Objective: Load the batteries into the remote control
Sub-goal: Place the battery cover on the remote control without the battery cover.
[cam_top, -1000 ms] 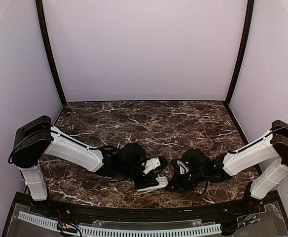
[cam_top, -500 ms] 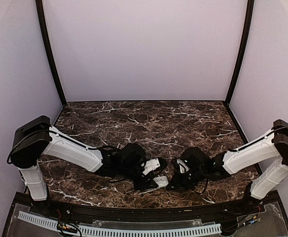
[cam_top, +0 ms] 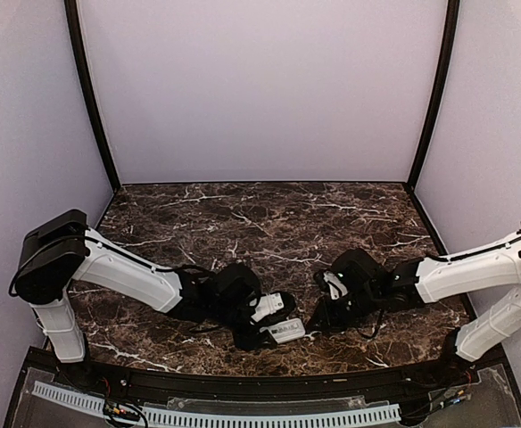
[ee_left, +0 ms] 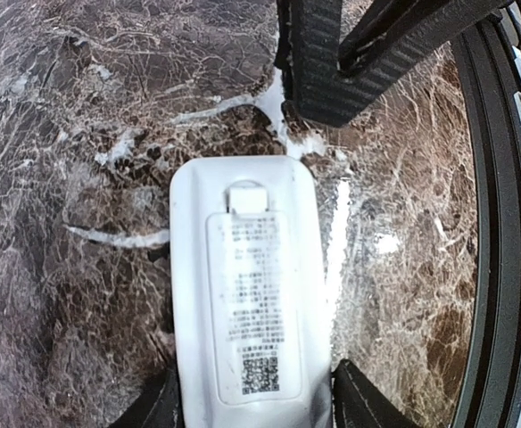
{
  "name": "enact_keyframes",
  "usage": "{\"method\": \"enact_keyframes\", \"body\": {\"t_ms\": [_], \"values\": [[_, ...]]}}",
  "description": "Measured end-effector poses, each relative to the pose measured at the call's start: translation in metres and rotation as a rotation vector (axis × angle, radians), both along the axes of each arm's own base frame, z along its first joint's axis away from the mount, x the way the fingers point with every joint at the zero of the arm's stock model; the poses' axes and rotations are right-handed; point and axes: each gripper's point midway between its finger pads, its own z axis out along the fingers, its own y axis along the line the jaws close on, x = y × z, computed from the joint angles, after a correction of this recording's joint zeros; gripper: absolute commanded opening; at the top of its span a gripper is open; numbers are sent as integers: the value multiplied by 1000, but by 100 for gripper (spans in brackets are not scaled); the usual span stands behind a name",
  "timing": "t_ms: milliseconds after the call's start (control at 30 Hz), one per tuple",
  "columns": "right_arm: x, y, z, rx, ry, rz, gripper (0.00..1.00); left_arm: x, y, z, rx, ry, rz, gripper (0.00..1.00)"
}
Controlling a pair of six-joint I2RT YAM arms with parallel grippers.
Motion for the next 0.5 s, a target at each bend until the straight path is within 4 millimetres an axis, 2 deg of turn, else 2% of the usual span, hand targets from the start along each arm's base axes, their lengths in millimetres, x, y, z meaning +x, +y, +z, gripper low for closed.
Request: {"method": "enact_keyframes", "body": {"t_ms": [200, 500], "values": [[11, 9, 13, 0, -45, 30, 0, -3, 10, 1, 14, 0, 5, 57], [35, 29, 22, 4, -98, 68, 0, -8, 26, 7, 16, -3, 31, 58]]}}
